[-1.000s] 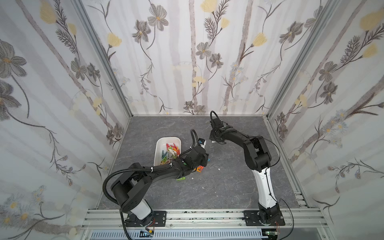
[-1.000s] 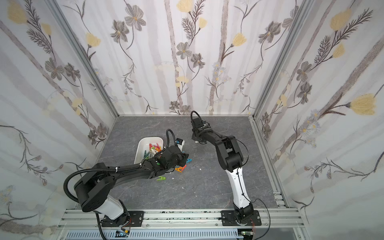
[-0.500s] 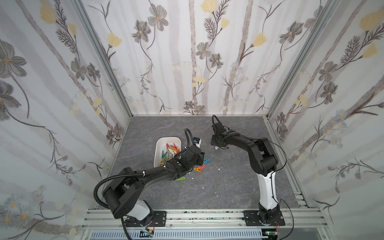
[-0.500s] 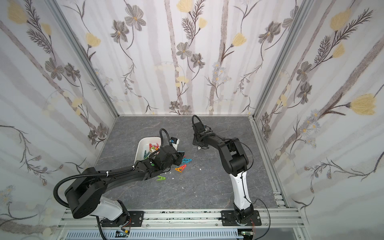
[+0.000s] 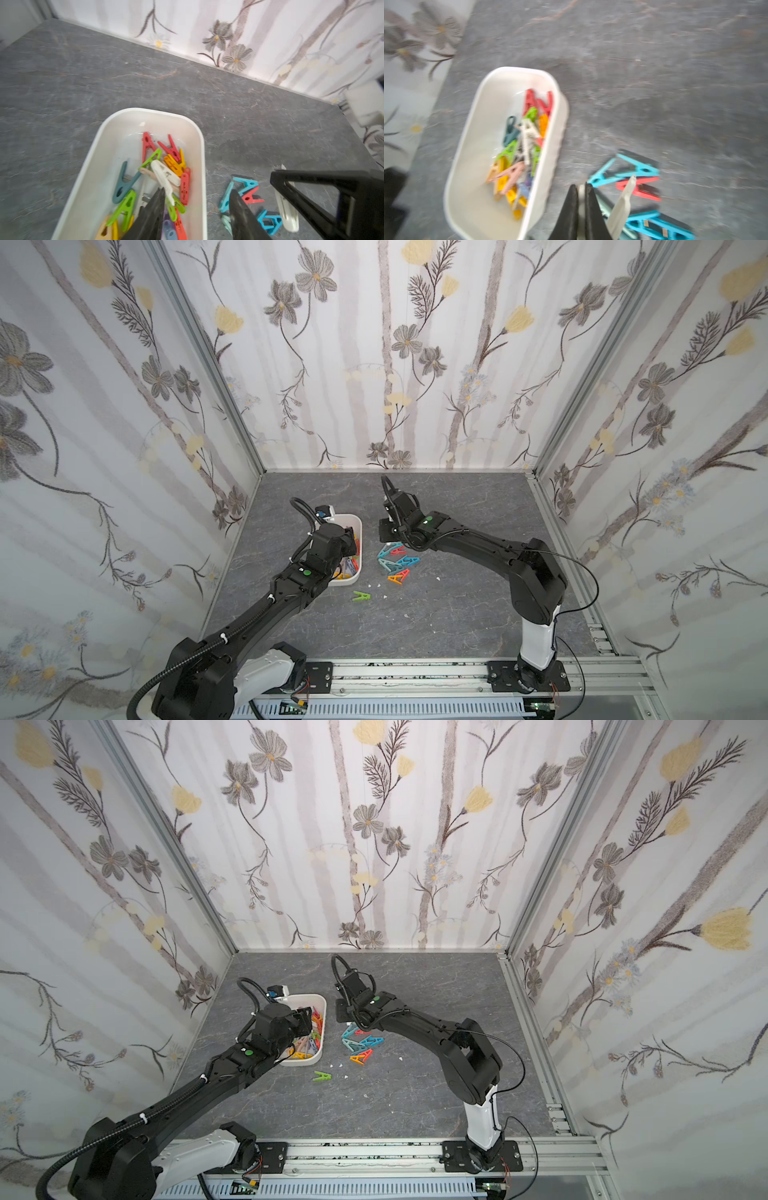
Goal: Put the clothespins into the storage box
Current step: Place the clothespin in the storage box.
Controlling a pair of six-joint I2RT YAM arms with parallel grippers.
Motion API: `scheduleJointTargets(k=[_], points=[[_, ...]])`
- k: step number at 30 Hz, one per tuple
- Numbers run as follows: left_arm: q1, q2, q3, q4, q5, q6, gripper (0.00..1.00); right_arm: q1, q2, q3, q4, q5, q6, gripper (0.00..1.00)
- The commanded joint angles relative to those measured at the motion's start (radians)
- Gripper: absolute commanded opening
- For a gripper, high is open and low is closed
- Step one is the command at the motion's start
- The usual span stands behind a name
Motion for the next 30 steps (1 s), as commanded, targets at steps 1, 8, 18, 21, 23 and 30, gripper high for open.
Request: scheduleJointTargets(k=[1,8,18,21,23,30], points=[[0.066,-0.039,-0.007,-0.105,-0.054,-0.068,0.5,0.035,0.088,0.117,0.044,-0.072,0.027,0.08],[0.117,-0.096,-0.044,-0.114,-0.03,-0.076,0.5,0.089,0.261,0.333,0.012,-0.155,0.045,0.12],[0.064,-0.096,-0.042,-0.07,0.019,-0.021,0.49,0.019,0.087,0.156,0.011,-0.118,-0.007,0.33],[0.014,-0.098,-0.038,-0.085,0.01,-0.029,0.49,0.012,-0.023,-0.008,0.037,-0.067,-0.047,0.32],[-0.016,-0.104,-0.042,-0.098,0.012,-0.041,0.49,0.019,-0.095,-0.13,0.069,-0.056,-0.071,0.32],[-0.011,-0.13,-0.081,-0.178,0.019,-0.073,0.5,0.129,-0.241,-0.435,0.171,-0.051,-0.172,0.34]])
